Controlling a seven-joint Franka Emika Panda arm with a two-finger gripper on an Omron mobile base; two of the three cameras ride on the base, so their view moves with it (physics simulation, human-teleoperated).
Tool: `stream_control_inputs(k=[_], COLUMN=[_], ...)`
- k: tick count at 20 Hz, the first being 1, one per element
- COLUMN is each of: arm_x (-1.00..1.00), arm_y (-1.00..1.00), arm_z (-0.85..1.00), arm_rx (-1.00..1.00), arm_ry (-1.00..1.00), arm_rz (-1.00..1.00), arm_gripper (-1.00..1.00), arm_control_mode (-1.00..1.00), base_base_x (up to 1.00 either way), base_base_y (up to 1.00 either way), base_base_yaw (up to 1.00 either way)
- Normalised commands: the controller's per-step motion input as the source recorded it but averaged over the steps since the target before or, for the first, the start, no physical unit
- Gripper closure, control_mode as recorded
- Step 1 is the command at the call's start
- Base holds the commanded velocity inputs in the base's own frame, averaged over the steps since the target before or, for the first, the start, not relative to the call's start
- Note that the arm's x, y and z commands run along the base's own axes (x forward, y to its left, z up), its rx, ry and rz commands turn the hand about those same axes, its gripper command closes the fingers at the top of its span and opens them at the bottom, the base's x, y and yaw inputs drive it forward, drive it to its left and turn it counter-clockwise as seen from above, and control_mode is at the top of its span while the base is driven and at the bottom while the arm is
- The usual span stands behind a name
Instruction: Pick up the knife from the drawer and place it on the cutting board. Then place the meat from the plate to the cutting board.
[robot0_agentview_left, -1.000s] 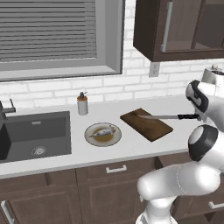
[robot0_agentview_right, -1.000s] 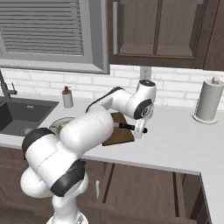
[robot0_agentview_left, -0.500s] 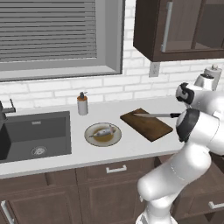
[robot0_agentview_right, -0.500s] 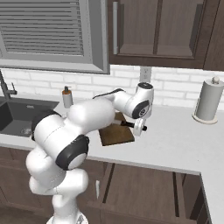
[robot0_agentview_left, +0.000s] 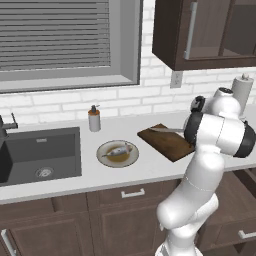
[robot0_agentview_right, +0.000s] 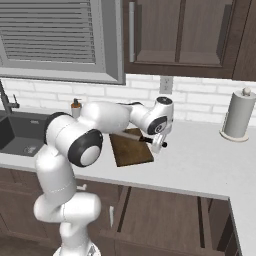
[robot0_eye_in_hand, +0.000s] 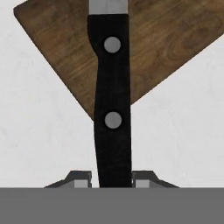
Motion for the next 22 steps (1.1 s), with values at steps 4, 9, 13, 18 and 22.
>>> stream_control_inputs(k=[4,9,13,18,22], arm_x=[0.19,-0.03,-0.02,0.14,0.25], arm_y=[0.29,0.58,0.65,0.19,0.00], arm_z=[-0.30,-0.26,-0.12,-0.41,-0.41], arm_rx=[0.00,0.00,0.00,-0.03,-0.04], arm_ry=[0.00,0.00,0.00,0.00,0.00], arm_rz=[-0.04,-0.03,-0.03,-0.01,0.00], arm_gripper=[1.00,1.00,1.00,1.00,1.00], arm_control_mode=[-1.00,-1.00,-1.00,-1.00,-1.00], base_base_x=[0.00,0.00,0.00,0.00,0.00], base_base_y=[0.00,0.00,0.00,0.00,0.00], base_base_yaw=[0.00,0.00,0.00,0.00,0.00])
